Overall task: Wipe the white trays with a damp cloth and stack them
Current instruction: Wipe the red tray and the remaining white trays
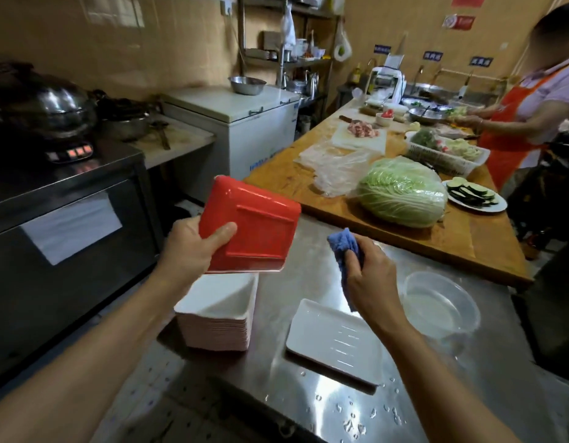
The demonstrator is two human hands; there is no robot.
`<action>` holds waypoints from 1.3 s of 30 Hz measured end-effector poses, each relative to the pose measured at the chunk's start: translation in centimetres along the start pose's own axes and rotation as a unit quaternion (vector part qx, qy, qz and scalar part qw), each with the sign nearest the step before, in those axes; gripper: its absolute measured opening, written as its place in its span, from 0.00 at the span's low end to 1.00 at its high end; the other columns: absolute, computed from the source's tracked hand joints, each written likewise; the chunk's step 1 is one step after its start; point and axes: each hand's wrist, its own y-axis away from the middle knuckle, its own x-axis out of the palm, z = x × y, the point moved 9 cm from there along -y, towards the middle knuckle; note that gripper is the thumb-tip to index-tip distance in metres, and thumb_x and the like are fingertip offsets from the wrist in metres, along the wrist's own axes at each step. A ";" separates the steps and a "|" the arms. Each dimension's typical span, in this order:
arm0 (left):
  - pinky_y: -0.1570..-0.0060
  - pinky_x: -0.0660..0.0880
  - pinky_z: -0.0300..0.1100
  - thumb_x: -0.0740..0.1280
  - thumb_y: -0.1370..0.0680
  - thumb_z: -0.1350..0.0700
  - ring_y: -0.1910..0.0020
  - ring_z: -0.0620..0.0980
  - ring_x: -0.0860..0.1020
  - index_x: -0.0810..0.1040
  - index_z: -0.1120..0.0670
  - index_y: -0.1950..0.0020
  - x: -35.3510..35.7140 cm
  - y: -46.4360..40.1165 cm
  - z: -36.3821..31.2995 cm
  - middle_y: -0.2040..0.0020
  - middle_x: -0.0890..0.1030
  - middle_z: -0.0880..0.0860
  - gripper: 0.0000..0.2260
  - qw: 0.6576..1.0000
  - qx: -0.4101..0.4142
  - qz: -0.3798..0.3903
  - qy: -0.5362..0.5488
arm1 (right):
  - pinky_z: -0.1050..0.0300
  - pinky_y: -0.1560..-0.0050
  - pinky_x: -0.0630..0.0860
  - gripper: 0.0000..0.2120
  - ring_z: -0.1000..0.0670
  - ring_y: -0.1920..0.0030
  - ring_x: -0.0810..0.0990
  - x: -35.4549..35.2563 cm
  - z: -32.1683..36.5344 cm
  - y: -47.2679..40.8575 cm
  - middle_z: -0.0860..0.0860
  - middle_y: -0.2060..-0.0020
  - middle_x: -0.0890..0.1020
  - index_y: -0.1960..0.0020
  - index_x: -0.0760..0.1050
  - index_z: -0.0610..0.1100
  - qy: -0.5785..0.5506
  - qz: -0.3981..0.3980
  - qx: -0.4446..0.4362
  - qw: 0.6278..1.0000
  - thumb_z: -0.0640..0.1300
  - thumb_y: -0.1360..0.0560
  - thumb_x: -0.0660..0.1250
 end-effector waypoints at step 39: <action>0.57 0.71 0.45 0.65 0.27 0.37 0.46 0.51 0.74 0.76 0.54 0.42 2.9 2.7 12.3 0.44 0.75 0.51 0.24 0.753 0.192 0.217 -0.591 | 0.47 0.49 0.76 0.13 0.46 0.51 0.78 5.9 -4.6 3.6 0.45 0.49 0.81 0.39 0.75 0.43 -0.008 0.067 0.115 0.991 0.42 0.22 0.62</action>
